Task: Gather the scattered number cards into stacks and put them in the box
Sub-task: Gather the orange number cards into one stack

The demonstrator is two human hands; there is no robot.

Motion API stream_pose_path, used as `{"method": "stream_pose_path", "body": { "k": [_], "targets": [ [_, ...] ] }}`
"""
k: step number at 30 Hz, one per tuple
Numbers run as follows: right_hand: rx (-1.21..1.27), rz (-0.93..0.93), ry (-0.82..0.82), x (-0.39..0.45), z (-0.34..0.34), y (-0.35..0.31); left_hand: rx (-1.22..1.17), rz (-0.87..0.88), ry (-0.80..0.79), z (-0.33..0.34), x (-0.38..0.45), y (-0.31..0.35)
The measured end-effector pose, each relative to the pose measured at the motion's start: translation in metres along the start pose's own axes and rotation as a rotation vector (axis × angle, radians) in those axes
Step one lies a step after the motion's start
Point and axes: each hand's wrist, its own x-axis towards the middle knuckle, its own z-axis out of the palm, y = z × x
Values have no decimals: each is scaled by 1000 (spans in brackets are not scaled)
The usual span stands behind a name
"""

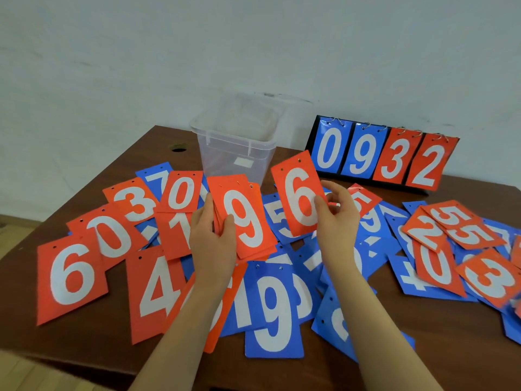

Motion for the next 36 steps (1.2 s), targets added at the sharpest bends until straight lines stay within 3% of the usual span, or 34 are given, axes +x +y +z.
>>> {"method": "stream_pose_path", "body": {
  "k": [4,15,18,25,32,36],
  "targets": [
    [204,125,-44,-38,-4,-22,10,-1,-23,-10,-19,4],
    [1,115,-254,-114,21,-24,46,-3,2,-52,-57,1],
    [-134,63,-317,-115,29,-16,101,-9,51,-72,-52,-5],
    [-751,37,-604,-114,42,-2,114,-48,96,-107,-50,-27],
    [-797,69,-624,-115,49,-5,112,-74,83,-120,-46,-34],
    [-627,38,-549,-115,51,-6,117,-53,71,-124,-46,-34]
  ]
}}
